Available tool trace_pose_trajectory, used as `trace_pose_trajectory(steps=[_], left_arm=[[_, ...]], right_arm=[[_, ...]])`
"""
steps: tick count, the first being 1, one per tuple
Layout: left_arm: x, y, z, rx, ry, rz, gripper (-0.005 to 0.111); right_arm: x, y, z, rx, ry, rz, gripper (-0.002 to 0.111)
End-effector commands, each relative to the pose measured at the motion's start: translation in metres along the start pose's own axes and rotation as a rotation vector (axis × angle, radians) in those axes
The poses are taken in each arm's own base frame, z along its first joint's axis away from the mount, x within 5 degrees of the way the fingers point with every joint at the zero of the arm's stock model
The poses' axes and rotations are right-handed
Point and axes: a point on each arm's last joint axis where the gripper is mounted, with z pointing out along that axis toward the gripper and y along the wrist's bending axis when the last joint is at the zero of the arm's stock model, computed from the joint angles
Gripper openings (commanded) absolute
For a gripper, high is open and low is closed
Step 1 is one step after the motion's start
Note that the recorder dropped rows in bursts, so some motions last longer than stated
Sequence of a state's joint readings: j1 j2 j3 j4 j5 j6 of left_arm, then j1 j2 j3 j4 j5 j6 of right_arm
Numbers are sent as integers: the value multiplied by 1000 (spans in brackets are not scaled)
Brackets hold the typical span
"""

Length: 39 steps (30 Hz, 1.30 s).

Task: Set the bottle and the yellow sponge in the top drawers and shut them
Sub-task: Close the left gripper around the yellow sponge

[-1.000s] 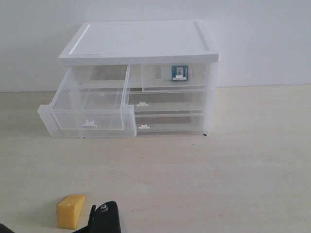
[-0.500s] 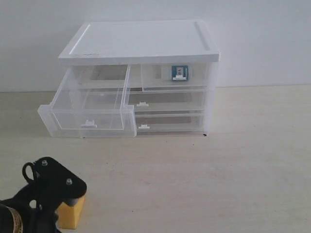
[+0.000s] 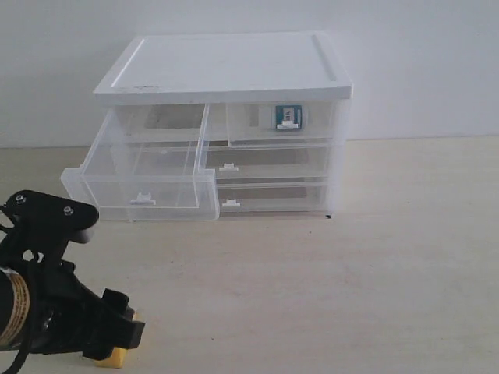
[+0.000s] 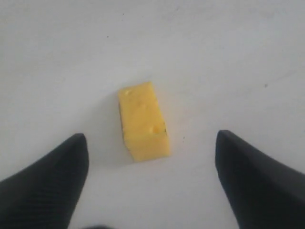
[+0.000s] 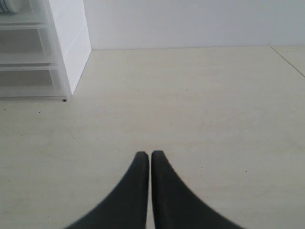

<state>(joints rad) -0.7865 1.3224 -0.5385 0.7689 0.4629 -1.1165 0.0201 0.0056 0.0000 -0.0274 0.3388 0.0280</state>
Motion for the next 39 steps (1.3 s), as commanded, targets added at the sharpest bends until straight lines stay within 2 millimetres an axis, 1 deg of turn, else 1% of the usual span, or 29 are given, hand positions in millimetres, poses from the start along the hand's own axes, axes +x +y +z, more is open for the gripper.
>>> trace_pose_trajectory(steps=[1,5,9,12,15,19,24,31,35,39], left_arm=[[-9,9,2,26,-43,-59,70],[-7,10,10,7,-14,-51,70],[-1,4,30,1,39,-5,70],[2,-1,42,19,56,-9,70],[5,-2,55,-6,76,3,70],[3,-3,67,-38,76,2,70],[-1,-6,74,-38,73,1,70],[3,-7,80,-49,99,11,70],[3,-7,80,-49,98,20,70],[3,-7,80,-47,94,32,65]], right_arm=[[0,0,0,0,-7,-12,0],[0,0,0,0,-7,-12,0],[0,0,0,0,-7,-12,0],[0,0,0,0,-7,-12,0],[0,0,0,0,-7,-12,0],[0,0,0,0,-7,-12,0],[0,0,0,0,-7,-12,0],[0,0,0,0,-7,-12,0],[0,0,0,0,-7,-12,0],[0,0,0,0,-7,-12,0]])
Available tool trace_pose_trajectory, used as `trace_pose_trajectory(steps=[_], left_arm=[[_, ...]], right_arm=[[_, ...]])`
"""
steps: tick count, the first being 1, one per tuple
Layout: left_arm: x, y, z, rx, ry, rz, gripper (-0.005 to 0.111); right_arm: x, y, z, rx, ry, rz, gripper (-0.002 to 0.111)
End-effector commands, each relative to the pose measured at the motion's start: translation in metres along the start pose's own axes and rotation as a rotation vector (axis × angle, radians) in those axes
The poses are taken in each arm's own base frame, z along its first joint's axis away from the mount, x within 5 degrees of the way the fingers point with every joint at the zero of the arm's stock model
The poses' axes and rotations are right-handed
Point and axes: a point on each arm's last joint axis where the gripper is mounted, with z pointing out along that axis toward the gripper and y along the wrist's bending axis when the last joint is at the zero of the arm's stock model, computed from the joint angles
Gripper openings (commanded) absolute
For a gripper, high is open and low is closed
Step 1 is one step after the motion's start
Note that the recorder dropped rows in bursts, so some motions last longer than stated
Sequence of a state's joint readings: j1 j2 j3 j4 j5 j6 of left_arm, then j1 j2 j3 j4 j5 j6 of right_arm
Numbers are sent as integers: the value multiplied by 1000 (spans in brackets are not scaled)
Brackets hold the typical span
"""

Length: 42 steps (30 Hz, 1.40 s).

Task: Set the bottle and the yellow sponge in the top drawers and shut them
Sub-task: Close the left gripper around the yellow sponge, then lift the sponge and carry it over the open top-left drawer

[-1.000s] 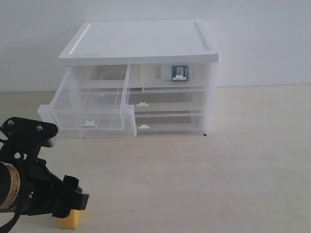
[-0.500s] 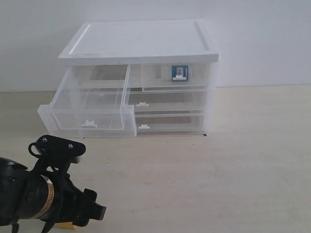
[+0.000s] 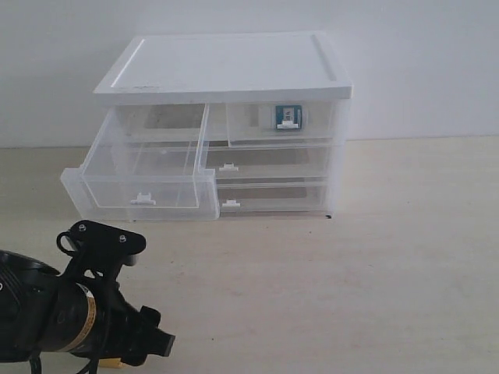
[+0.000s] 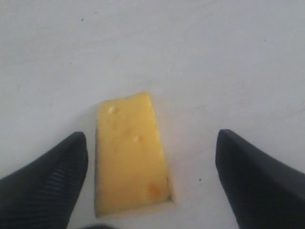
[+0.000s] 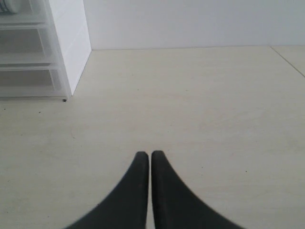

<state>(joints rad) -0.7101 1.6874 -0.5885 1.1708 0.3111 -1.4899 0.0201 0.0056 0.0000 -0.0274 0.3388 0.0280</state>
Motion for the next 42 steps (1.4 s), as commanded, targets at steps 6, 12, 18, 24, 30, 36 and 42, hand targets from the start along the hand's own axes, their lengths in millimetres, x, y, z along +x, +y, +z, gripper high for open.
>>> trace_pose_trajectory(steps=[6,12,18,24,30,36,42], left_arm=[[-2,1,0,-6,-7,0,51],[-2,1,0,-6,-9,19,19],[-2,0,0,5,-11,69,4],[-7,0,-12,24,-37,77,4],[-5,3,-42,83,2,118,4],[3,-1,-69,222,84,210,4],[-23,-6,-135,442,-129,253,4]], right_arm=[[0,0,0,0,-7,-12,0],[0,0,0,0,-7,-12,0],[0,0,0,0,-7,-12,0],[0,0,0,0,-7,-12,0],[0,0,0,0,-7,-12,0],[0,0,0,0,-7,-12,0],[0,0,0,0,-7,-12,0]])
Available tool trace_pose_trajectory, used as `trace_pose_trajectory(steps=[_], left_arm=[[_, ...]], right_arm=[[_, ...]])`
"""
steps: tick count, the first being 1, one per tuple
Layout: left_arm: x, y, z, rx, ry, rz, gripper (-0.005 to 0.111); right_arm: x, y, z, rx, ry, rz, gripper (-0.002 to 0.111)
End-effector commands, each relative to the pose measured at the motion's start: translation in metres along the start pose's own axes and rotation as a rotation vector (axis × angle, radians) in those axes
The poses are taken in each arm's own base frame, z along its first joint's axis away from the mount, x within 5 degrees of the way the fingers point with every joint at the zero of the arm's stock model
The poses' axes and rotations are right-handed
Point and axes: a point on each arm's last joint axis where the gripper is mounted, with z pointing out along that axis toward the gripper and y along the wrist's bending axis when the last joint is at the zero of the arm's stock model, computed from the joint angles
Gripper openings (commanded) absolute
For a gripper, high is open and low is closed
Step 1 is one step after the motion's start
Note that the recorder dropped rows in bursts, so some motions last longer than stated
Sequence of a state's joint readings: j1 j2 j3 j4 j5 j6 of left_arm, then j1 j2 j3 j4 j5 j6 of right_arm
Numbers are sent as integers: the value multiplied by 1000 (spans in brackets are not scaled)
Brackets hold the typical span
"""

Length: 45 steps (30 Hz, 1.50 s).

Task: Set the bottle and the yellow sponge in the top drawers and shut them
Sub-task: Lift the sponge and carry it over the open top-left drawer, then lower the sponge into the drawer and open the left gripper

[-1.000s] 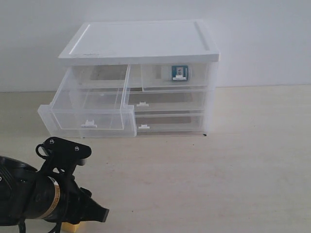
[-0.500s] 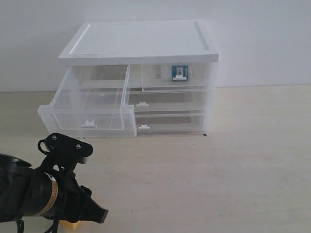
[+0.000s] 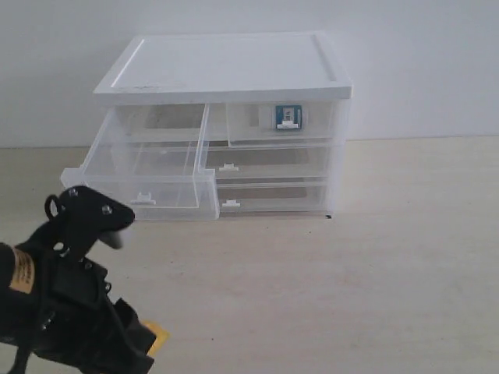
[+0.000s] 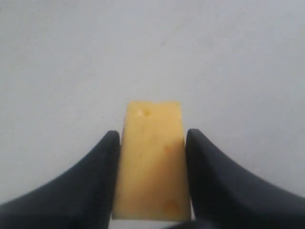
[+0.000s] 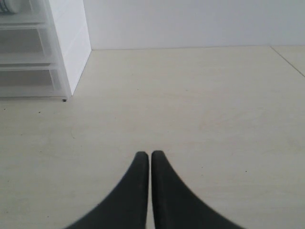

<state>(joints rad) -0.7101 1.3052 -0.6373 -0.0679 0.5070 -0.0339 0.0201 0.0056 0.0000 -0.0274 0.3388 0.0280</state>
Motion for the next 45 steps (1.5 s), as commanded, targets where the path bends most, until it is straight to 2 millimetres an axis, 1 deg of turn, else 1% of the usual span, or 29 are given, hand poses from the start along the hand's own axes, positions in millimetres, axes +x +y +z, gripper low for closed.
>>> trace_pose_trajectory(steps=[1,3,6,12,16,21,25,29,33,36,39,45], left_arm=[[-22,-14,-49,129,-205,58,4],[-35,-21,-77,181,-318,104,4],[-49,-21,-94,162,-396,137,4],[-74,-14,-106,55,-510,174,4],[-90,-6,-104,-53,-517,160,4],[-105,9,-94,-222,-500,104,4],[-117,19,-83,-318,-490,67,4],[-127,34,-69,-351,-457,25,4],[-132,53,-47,-365,-429,-5,4],[-136,64,-33,-352,-439,-37,4],[-139,69,-22,-331,-453,-44,4],[-150,71,-3,-309,-452,-57,4]], right_arm=[[0,0,0,0,-7,-12,0],[0,0,0,0,-7,-12,0],[0,0,0,0,-7,-12,0],[0,0,0,0,-7,-12,0],[0,0,0,0,-7,-12,0],[0,0,0,0,-7,-12,0],[0,0,0,0,-7,-12,0],[0,0,0,0,-7,-12,0],[0,0,0,0,-7,-12,0],[0,0,0,0,-7,-12,0],[0,0,0,0,-7,-12,0],[0,0,0,0,-7,-12,0]])
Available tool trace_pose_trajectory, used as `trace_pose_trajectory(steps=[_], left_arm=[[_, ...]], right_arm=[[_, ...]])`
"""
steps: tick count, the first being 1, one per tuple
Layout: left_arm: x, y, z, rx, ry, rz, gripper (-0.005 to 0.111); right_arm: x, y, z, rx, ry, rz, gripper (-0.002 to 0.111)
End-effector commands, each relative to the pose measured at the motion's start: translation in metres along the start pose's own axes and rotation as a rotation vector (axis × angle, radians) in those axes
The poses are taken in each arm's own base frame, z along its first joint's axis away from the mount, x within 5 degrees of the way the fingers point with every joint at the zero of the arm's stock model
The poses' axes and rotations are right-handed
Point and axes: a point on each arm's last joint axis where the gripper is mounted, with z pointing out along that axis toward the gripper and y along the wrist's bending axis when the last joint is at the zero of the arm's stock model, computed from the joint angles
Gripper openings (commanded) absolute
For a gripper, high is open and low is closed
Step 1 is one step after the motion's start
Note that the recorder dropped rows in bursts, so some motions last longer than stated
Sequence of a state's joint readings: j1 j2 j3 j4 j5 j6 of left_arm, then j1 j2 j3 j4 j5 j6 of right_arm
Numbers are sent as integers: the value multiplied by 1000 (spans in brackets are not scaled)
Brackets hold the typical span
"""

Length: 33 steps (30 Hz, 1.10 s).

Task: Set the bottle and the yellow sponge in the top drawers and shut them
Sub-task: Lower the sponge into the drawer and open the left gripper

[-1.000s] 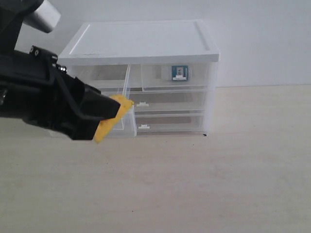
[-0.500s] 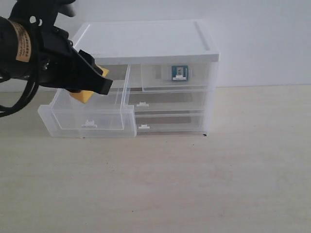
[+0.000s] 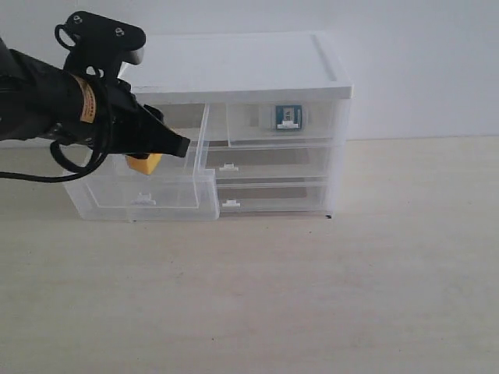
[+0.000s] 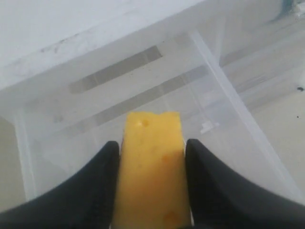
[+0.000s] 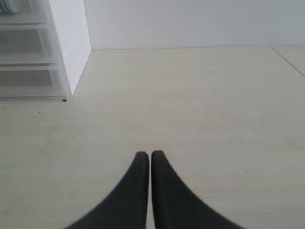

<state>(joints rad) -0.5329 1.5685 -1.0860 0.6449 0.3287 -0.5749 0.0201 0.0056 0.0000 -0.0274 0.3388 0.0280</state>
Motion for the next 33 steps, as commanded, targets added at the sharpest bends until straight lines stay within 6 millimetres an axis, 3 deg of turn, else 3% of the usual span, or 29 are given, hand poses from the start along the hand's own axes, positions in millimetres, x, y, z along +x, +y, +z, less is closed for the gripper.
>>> trace_pose_trajectory(steps=[1,10,13,14,18,22,28,30,33], left_arm=[[-9,0,16,11,-25,-42,4],[-5,2,36,-11,27,-72,6],[-5,2,37,-7,23,-71,21],[-5,2,37,-7,23,-71,38],[-5,2,37,-6,21,-71,61],[-10,3,29,-7,-2,-72,61],[-27,17,-29,-82,-26,-44,59],[-22,18,-39,-106,48,-7,51],[-11,16,-51,-85,184,55,24]], right_arm=[[0,0,0,0,-7,-12,0],[0,0,0,0,-7,-12,0],[0,0,0,0,-7,-12,0],[0,0,0,0,-7,-12,0],[0,0,0,0,-7,-12,0],[0,0,0,0,-7,-12,0],[0,0,0,0,-7,-12,0],[0,0,0,0,-7,-12,0],[0,0,0,0,-7,-12,0]])
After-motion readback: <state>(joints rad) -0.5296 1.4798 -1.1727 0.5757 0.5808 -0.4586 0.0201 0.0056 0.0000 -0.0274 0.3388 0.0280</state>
